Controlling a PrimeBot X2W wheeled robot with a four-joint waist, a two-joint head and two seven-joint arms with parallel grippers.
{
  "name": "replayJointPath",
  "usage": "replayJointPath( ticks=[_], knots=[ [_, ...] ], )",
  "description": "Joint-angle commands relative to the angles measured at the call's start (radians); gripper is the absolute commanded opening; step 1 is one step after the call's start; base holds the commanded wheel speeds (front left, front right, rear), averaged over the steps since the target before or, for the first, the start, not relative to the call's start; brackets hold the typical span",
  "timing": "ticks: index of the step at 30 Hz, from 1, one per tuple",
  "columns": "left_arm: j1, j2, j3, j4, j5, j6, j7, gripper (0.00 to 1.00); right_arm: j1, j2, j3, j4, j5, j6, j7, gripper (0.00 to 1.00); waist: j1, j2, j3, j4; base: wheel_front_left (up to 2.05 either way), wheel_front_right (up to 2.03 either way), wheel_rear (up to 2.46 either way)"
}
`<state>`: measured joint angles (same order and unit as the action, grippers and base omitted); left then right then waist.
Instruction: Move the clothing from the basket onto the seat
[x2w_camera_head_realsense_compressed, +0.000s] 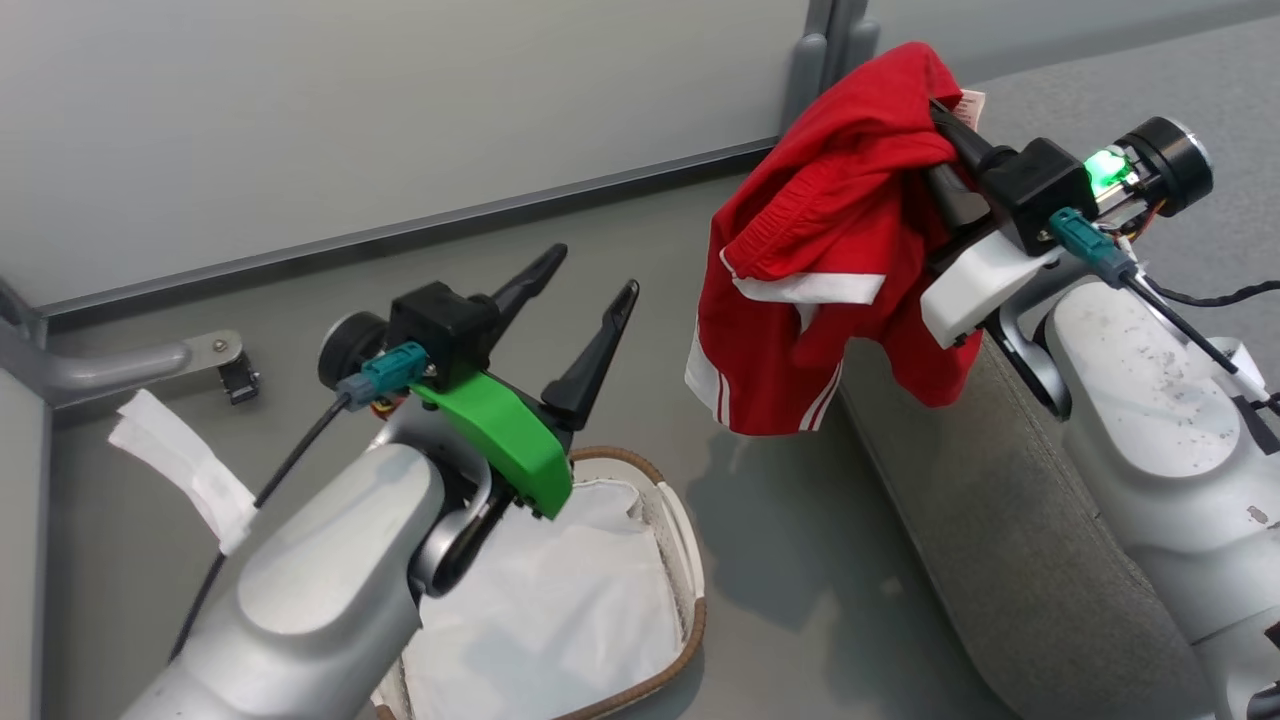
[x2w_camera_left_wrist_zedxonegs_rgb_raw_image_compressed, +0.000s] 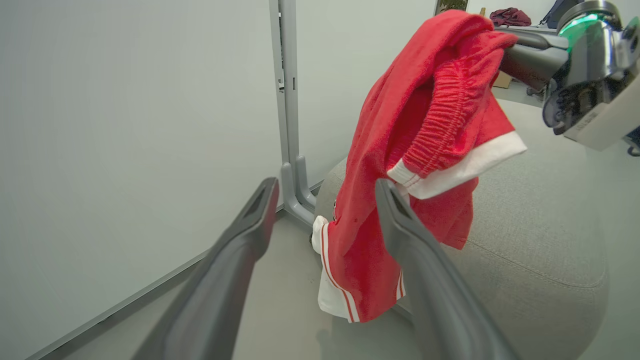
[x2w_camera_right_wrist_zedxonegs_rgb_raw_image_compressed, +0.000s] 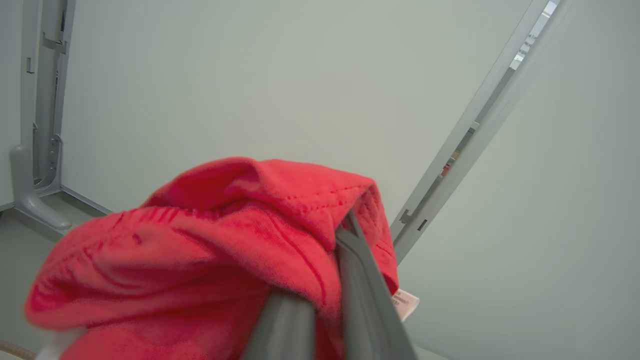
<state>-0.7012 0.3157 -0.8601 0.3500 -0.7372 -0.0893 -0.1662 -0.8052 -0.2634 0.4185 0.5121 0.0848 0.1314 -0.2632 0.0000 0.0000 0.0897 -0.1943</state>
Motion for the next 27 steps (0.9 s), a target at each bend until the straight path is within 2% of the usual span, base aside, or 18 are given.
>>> replayJointPath(
  ticks=[1, 8, 16, 21, 27],
  knots=[
    [0.026, -0.008, -0.006, -0.001, 0.003, 0.005, -0.011, 1.00, 0.016, -0.006, -0.009, -0.010, -0.005, -0.001, -0.002, 0.00, 0.0000, 0.0000, 0.023, -0.072, 0.00, 0.00, 0.00],
    [0.060, -0.051, -0.063, 0.022, 0.041, 0.012, -0.037, 1.00, 0.027, -0.036, -0.043, -0.037, -0.003, -0.001, -0.002, 0.00, 0.0000, 0.0000, 0.056, -0.211, 0.00, 0.00, 0.00],
    [0.038, -0.057, -0.089, 0.040, 0.065, 0.017, -0.038, 1.00, 0.058, -0.037, -0.066, -0.063, 0.001, -0.001, -0.002, 0.00, 0.0000, 0.0000, 0.087, -0.338, 0.00, 0.00, 0.00],
    [0.026, -0.060, -0.097, 0.046, 0.075, 0.018, -0.036, 1.00, 0.078, -0.035, -0.082, -0.075, -0.001, -0.001, -0.002, 0.00, 0.0000, 0.0000, 0.105, -0.368, 0.00, 0.00, 0.00],
    [0.008, -0.053, -0.101, 0.039, 0.091, 0.031, -0.036, 1.00, 0.049, -0.022, -0.101, -0.054, 0.017, -0.001, 0.009, 0.00, 0.0000, 0.0000, 0.138, -0.349, 0.00, 0.00, 0.00]
  ],
)
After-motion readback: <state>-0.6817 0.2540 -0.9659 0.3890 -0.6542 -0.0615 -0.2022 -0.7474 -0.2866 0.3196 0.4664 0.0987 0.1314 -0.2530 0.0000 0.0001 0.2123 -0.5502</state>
